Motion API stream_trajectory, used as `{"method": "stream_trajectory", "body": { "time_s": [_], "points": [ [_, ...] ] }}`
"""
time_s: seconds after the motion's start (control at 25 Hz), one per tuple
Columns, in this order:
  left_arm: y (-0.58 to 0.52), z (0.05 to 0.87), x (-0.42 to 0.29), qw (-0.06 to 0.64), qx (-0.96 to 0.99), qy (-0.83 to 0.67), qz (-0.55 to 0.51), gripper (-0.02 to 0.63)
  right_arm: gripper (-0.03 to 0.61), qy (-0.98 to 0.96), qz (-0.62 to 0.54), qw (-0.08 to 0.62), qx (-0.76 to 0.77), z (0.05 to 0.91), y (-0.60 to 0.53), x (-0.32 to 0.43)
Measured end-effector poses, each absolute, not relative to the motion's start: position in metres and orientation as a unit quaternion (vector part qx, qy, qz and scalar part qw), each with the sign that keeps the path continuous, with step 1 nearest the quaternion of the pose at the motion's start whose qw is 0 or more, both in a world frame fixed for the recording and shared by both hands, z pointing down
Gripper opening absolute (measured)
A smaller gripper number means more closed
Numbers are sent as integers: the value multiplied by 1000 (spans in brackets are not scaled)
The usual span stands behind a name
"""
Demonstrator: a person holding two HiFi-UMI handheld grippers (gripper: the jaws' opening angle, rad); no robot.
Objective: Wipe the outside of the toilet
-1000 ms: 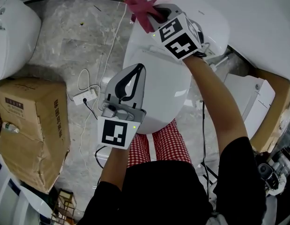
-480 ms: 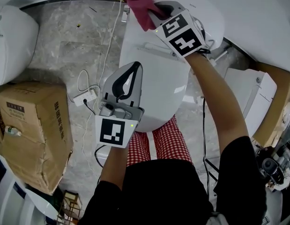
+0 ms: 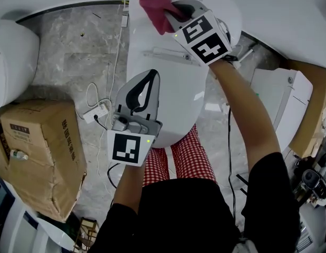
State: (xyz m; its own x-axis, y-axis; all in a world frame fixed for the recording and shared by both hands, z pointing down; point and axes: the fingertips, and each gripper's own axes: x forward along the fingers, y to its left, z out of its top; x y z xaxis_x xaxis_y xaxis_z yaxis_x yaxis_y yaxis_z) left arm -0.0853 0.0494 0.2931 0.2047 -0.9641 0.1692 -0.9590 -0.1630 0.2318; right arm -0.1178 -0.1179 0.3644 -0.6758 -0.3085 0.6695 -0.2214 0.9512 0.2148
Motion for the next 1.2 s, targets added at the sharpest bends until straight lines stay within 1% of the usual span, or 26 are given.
{"method": "stream_trajectory", "body": {
  "time_s": [0.52,1.2],
  "points": [
    [32,288,-41,138,789,-599,3,11,55,-912,-24,361,194,358,-139,-51],
    [11,287,12,137,809,-572,9,11,55,-896,-8,369,246,365,-162,43]
  ]
}}
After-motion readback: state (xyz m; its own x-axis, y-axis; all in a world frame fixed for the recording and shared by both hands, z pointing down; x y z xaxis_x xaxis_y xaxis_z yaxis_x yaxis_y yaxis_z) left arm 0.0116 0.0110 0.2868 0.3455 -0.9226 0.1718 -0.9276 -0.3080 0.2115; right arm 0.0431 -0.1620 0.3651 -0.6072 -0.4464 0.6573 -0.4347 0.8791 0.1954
